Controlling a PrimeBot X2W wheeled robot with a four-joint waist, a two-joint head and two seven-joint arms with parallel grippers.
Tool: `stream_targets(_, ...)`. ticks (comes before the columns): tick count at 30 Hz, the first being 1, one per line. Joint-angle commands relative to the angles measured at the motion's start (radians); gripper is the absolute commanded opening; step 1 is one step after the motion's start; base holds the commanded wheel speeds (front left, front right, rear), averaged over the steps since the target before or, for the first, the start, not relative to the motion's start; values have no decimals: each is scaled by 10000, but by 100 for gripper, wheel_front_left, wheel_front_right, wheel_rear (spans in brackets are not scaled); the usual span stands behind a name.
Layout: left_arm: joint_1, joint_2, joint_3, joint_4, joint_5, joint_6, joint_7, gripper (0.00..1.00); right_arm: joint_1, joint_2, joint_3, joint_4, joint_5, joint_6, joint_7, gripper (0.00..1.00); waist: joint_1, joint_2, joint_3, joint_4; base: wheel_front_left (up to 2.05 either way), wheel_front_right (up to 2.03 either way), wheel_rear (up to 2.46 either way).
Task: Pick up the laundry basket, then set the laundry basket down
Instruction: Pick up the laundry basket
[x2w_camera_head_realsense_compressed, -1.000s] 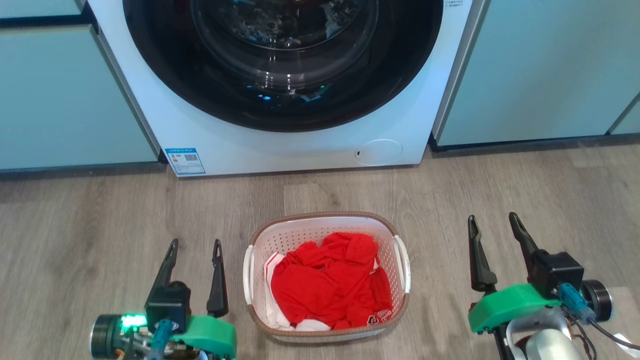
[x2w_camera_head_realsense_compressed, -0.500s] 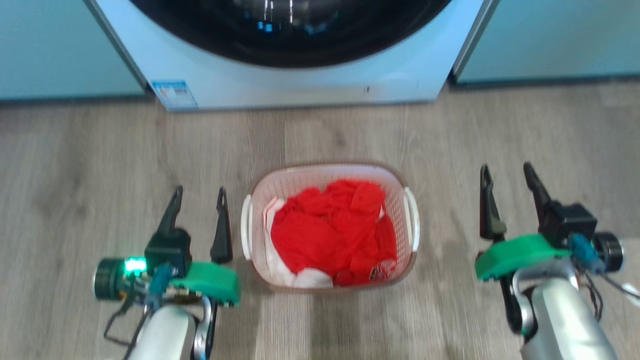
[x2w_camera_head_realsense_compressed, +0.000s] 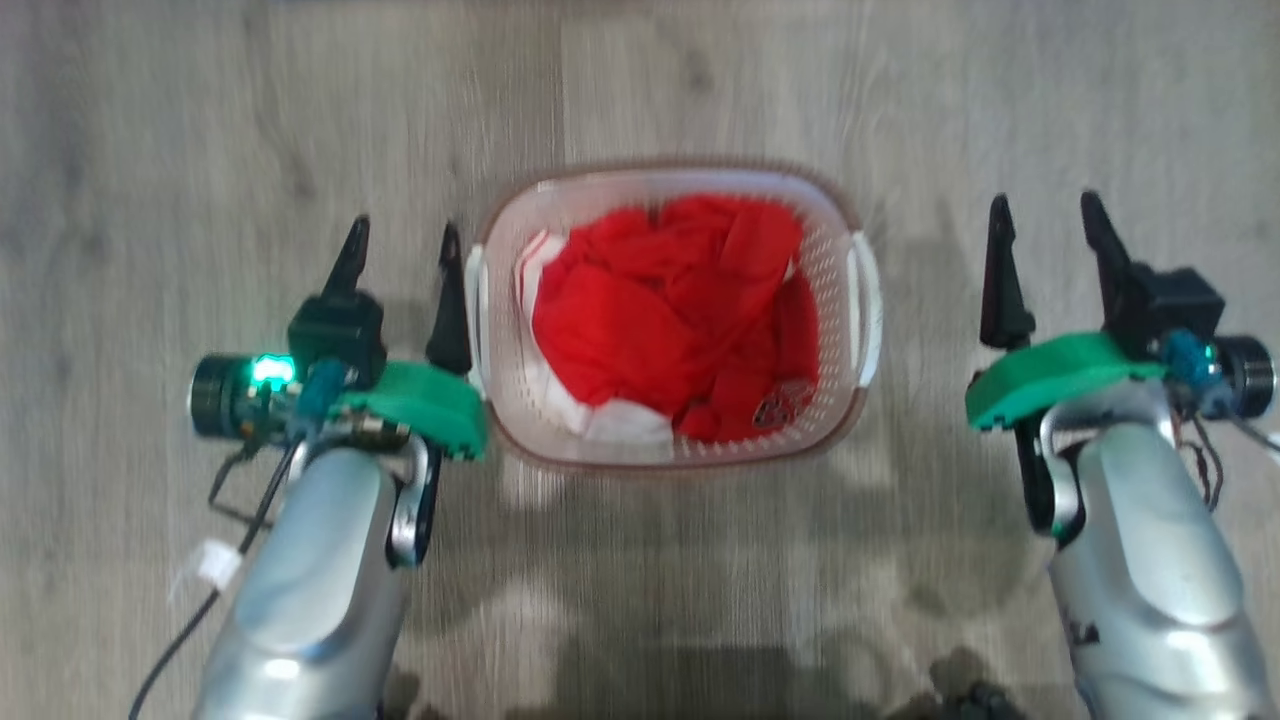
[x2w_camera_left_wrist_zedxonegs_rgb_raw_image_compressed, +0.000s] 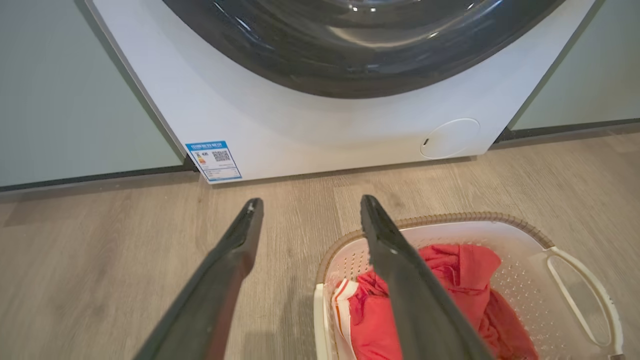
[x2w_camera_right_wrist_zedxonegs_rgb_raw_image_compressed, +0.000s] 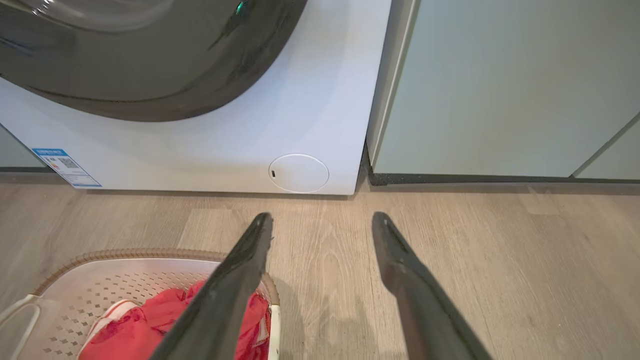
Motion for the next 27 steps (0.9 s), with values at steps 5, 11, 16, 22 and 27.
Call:
stream_targets(5,-837,87,-109,410,-306,47,-93,100,-768,-54,235,363,-128,60,-122,100,-2,0,1659,248,0,0,0)
stream_targets(11,-1311,86,-498,985,-577,62,-93,100,-1278,-54,279,963,-124,60,-122,100,-2,0,2342,352,0,0,0)
stream_targets(16,-1634,86,-950,1653,-836,-32,-93,100,-1456,-54,363,1416,-81,60,-122,100,-2,0,2718,444,0,0,0)
stream_targets(22,-2047,86,-1477,2521,-1239,-68,-93,100,-1562,-54,471,1845,-88,60,-122,100,-2,0,3110,512,0,0,0)
stream_targets(27,-2386,86,-1726,2933,-1560,-44,-93,100,-1672,-54,571,2015,-68,60,-122,100,-2,0,3367,524,0,0,0)
